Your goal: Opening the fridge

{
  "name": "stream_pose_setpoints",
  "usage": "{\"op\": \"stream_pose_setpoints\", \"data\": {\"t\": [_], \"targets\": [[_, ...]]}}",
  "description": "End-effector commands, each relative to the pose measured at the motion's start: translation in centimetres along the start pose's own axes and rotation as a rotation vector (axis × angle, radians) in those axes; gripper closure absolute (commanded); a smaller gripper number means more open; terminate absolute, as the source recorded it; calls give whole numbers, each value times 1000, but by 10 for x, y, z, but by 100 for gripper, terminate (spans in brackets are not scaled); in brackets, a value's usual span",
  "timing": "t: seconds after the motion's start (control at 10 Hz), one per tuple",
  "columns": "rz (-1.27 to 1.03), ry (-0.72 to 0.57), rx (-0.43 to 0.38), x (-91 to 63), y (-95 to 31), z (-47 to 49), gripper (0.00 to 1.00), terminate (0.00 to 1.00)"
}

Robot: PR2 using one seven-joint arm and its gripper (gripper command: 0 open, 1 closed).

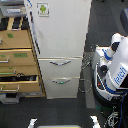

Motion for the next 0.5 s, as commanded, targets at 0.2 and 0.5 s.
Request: {"op": "stream_pose_setpoints", "data": {"t": [0.2,0.5], "targets": [[-27,-30,-141,34,-7,9,0,0],[-17,-28,-189,81,24,26,0,0]]}}
